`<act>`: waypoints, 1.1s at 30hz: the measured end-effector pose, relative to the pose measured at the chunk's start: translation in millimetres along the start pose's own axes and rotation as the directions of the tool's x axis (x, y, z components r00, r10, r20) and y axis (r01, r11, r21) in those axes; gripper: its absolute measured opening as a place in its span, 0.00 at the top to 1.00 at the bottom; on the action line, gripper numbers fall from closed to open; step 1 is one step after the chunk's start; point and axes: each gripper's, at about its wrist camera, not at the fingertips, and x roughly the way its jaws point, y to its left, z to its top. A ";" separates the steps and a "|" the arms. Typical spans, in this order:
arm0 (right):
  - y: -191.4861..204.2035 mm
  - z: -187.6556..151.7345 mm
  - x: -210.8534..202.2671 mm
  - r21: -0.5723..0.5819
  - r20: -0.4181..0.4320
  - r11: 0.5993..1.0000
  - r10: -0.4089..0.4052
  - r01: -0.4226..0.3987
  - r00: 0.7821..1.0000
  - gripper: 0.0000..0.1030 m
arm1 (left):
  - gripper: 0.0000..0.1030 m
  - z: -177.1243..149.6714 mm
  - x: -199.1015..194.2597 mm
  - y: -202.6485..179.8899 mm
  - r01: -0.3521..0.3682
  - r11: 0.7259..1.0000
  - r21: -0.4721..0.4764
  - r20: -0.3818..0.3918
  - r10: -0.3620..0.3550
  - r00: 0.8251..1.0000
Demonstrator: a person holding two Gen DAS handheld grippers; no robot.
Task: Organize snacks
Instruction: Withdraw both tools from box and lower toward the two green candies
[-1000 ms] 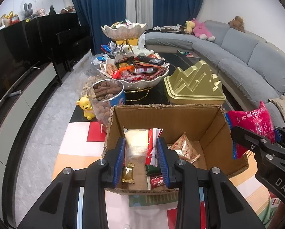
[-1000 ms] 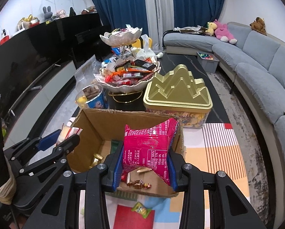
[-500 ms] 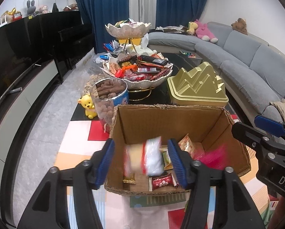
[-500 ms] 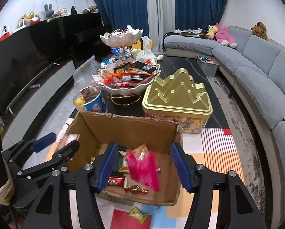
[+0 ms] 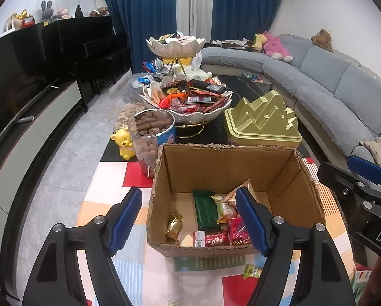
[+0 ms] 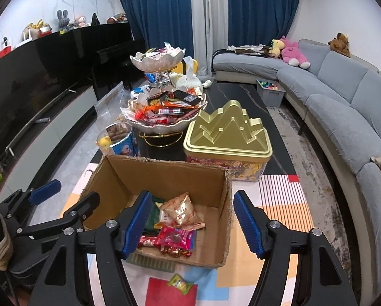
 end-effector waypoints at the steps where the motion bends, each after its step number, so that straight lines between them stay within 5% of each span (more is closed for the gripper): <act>1: 0.5 -0.4 -2.2 -0.001 0.002 1.000 0.000 0.000 1.000 0.35 | 0.27 -0.1 -2.2 0.0 -0.001 1.000 0.000 0.002 0.001 1.000; 33: 12.5 -32.6 -57.3 -0.076 0.070 0.997 -0.027 0.033 0.997 0.35 | 0.23 -31.4 -62.8 9.5 -0.037 0.999 -0.014 0.049 0.038 0.998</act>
